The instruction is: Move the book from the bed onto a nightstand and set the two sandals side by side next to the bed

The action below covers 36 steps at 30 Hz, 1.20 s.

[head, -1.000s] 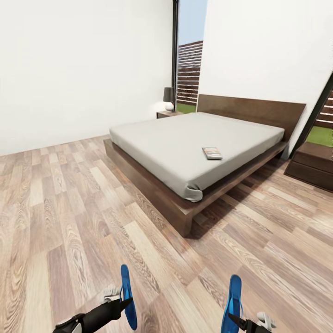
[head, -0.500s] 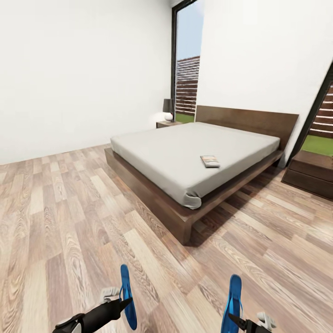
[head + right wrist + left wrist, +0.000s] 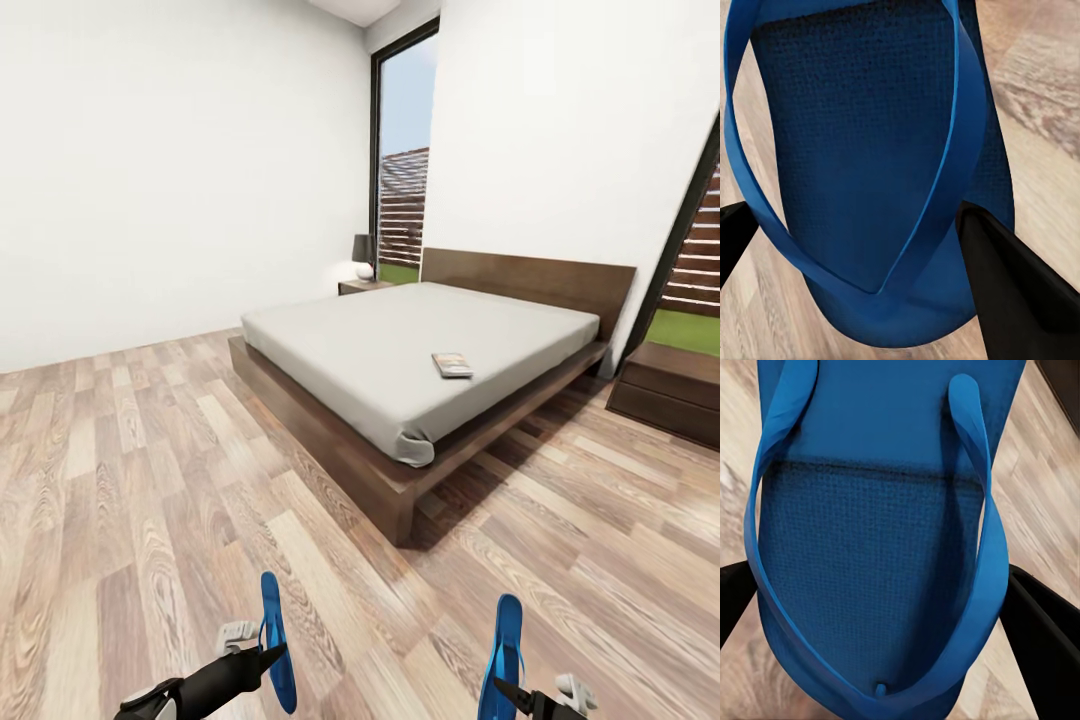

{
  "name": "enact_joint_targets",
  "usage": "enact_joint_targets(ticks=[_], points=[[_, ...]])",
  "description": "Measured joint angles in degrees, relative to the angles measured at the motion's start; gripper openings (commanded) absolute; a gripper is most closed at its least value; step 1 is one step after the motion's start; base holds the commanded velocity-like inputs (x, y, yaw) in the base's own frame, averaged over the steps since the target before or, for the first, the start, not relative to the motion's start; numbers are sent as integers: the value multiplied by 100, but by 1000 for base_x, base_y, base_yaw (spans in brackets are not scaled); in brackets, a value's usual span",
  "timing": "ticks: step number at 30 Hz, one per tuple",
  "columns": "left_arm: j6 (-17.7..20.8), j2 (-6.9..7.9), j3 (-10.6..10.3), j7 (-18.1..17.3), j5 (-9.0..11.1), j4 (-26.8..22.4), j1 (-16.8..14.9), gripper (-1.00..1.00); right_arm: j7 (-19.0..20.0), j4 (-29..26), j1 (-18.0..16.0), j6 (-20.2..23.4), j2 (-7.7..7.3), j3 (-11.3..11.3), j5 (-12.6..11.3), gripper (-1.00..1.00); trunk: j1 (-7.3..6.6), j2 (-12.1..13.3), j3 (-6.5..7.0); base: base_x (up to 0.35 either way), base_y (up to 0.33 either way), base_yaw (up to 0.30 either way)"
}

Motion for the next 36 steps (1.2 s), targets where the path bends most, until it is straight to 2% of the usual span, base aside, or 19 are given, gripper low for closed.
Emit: enact_joint_targets(ticks=[13, 19, 36], points=[[0, 0, 0, 6, 0, 0, 0, -100, -1, 0, 0, 0, 2, -1, 0, -100, -286, 521, 233, 0, 0, -2], [0, -1, 0, 0, 0, 2, -1, -100, 0, -1, 1, 0, 3, 0, 0, -100, -417, 762, 341, 0, 0, -128], [-18, -1, -2, 16, -5, 4, 0, -100, -1, -1, 2, 0, 0, -1, 3, -100, -418, 764, 342, 0, 0, -199]])
